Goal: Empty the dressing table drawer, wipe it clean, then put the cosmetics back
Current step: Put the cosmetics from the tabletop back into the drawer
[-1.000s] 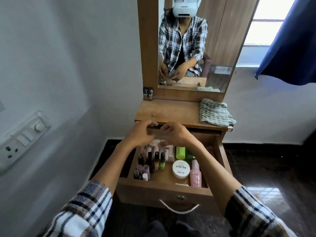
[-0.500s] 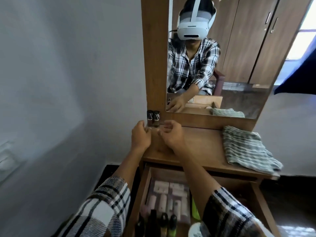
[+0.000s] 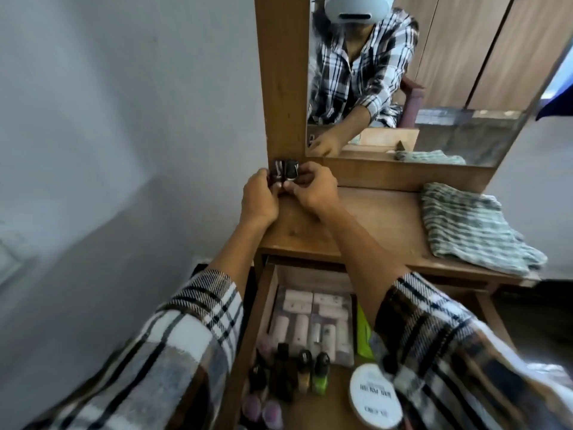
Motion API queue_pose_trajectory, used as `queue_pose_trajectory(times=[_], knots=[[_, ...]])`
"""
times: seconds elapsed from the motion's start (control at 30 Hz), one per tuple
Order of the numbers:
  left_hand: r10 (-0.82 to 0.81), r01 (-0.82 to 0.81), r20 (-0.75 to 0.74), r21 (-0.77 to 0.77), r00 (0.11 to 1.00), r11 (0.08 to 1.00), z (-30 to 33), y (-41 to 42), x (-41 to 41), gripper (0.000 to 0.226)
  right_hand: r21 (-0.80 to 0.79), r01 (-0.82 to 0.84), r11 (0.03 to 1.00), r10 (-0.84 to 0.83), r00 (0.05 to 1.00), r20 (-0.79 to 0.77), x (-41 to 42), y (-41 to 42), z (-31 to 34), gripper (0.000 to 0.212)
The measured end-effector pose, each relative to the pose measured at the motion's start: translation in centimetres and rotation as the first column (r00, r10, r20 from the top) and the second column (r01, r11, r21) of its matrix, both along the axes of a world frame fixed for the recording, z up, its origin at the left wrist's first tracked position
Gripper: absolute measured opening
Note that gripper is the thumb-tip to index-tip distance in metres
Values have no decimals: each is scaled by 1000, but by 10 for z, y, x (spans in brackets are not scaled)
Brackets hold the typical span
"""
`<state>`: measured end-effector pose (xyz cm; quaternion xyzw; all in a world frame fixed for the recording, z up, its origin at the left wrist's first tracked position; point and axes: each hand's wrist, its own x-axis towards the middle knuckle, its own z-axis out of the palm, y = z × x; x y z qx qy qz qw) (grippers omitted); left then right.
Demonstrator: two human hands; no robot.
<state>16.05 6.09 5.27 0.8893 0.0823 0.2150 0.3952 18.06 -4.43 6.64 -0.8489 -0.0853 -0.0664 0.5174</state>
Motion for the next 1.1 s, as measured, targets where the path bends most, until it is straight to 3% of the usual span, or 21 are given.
queue_pose_trajectory(times=[0.33, 0.57, 0.77, 0.97, 1.1], knots=[[-239, 232, 71, 91, 968, 968, 29, -28, -124, 31, -4, -90, 996, 90, 996, 9, -122, -57, 23, 36], [-355, 368, -134, 92, 925, 925, 27, -39, -219, 36, -143, -161, 977, 147, 983, -106, -212, -91, 20, 41], [-331, 388, -305, 148, 893, 910, 19, -44, -265, 34, -250, -197, 948, 154, 971, -181, -261, -99, 8, 46], [-225, 389, -411, 377, 883, 841, 7, -41, -272, 42, -303, -246, 921, 160, 946, -280, -271, -96, -13, 48], [-212, 453, -506, 418, 836, 788, 1, -42, -268, 50, -346, -273, 898, 160, 933, -321, -270, -95, -27, 39]])
